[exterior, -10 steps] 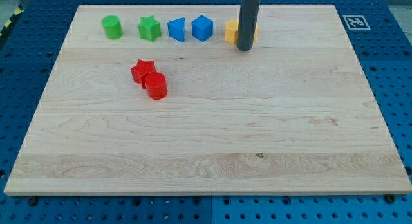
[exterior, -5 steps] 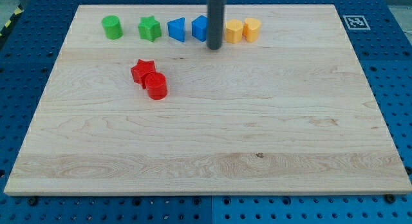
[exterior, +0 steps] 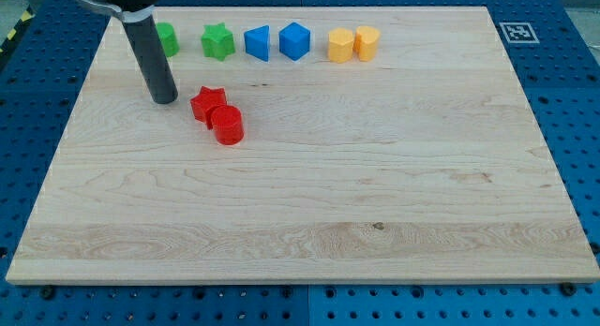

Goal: Move the red star to the right of the yellow heart

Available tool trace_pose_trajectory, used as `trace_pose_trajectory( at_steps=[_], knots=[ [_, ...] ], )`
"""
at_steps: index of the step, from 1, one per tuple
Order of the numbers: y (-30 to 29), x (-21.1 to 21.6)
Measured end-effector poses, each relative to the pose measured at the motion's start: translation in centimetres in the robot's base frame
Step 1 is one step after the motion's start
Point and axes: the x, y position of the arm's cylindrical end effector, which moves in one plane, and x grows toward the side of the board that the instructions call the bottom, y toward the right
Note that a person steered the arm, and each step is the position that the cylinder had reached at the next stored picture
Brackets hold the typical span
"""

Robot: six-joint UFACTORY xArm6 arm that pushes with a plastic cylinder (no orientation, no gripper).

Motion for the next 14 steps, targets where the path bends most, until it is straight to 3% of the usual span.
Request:
trace_pose_trajectory(
  at_steps=[5, 10, 14],
  knots=[
    [15.2, 4.6],
    [36.3, 4.2],
    [35.6, 2.5]
  ],
)
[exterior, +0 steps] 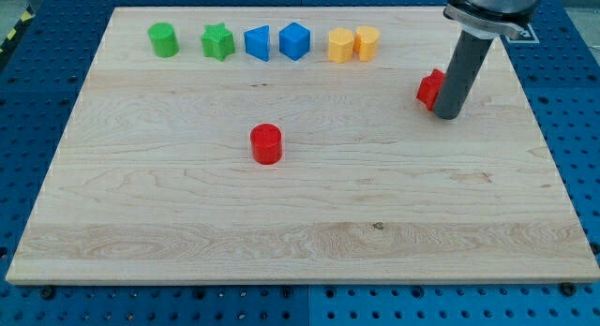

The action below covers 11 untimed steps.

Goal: Move the red star to the right of the yellow heart

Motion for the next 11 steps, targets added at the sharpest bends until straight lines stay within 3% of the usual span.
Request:
trace_pose_trajectory(
  at_steps=[3, 7, 11],
  knots=[
    [-1.6, -1.7],
    [2.0, -2.7],
    [2.0, -8.8]
  ],
)
